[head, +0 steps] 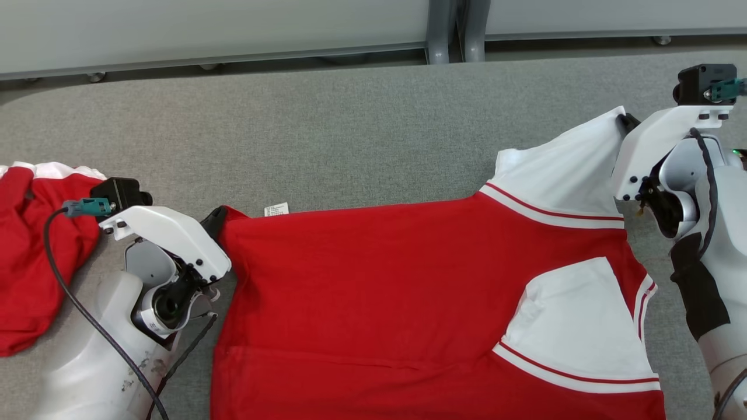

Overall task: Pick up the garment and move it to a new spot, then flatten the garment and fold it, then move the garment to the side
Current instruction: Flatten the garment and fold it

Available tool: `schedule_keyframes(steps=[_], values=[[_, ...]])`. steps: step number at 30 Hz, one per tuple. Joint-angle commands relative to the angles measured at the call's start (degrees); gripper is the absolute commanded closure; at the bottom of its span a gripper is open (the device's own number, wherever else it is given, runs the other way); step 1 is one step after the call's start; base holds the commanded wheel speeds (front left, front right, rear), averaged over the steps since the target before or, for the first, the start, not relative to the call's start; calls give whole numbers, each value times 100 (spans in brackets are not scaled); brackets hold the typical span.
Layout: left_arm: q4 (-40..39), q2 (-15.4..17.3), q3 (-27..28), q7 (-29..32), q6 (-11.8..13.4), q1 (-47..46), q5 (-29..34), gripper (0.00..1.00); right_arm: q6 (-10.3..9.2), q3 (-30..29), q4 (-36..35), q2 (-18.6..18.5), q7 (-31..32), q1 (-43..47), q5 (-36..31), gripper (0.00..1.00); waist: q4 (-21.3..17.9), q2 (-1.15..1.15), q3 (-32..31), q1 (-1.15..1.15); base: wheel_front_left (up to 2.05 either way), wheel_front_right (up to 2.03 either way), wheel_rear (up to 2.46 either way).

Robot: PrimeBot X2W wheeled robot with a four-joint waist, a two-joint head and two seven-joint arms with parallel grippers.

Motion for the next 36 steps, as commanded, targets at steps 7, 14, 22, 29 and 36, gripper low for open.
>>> schedule_keyframes(steps=[7, 14, 22, 29, 36], values=[[-472, -8, 45, -235, -473, 531, -166, 100, 1, 252, -784, -261, 142, 764, 689, 100, 58, 0, -291, 0, 0, 0, 0], [-1340, 276, 29, -612, -720, 1338, -60, 100, 1, 121, -2790, -530, 1002, 2294, 1984, 100, 47, 0, -440, 0, 0, 0, 0], [-2114, 405, 156, -948, -432, 2124, -91, 100, 1, -636, -5060, -542, 2134, 4154, 2386, 100, 82, 0, -490, 0, 0, 0, 0], [-2422, 333, 247, -1125, -176, 2576, -185, 100, 2, -1159, -6415, -146, 3345, 5291, 2359, 100, 105, 0, -482, 0, 0, 0, 0], [-2461, 228, 280, -1253, -24, 2874, -247, 100, 2, -1626, -7045, 216, 4299, 5923, 2086, 100, 168, 0, -525, 0, 0, 0, 0]])
